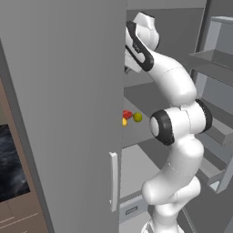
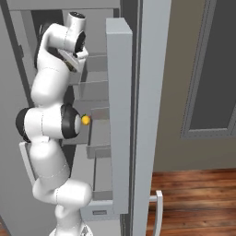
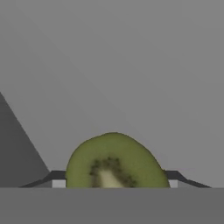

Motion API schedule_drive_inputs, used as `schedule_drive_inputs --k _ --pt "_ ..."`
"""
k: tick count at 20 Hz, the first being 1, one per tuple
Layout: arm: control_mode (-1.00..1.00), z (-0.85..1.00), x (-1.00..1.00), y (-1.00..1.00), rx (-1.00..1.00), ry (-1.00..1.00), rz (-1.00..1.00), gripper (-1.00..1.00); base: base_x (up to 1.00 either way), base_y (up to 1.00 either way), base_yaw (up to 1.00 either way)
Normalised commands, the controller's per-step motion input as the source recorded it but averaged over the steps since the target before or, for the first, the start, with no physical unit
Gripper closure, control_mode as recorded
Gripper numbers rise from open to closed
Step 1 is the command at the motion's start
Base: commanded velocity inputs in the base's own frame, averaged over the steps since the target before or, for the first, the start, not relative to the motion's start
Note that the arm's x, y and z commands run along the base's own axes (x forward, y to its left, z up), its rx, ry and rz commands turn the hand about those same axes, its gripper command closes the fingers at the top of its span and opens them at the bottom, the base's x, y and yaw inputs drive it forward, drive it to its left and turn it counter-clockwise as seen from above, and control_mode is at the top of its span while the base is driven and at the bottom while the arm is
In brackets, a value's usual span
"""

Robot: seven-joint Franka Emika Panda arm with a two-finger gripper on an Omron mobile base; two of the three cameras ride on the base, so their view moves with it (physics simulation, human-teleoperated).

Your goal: Take the kiwi and lemon from the highest rack and move them to the second highest rack where the steak and pear are located, to maximize freezer space. Close the freezer door after rearranging.

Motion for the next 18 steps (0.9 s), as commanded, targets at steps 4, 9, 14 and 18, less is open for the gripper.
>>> schedule_drive_inputs --k 4,9,14,18 --pt "-1.00 -0.06 -0.09 -0.18 0.00 -0.50 0.00 1.00 0.00 0.00 0.00" --pt "-1.00 -0.02 -0.38 -0.20 0.00 -0.42 0.00 1.00 0.00 0.00 0.00" --pt "-1.00 0.03 -0.78 -0.16 0.03 -0.28 0.00 1.00 0.00 0.00 0.00" --pt "-1.00 0.04 -0.97 -0.13 0.06 -0.16 0.00 1.00 0.00 0.00 0.00"
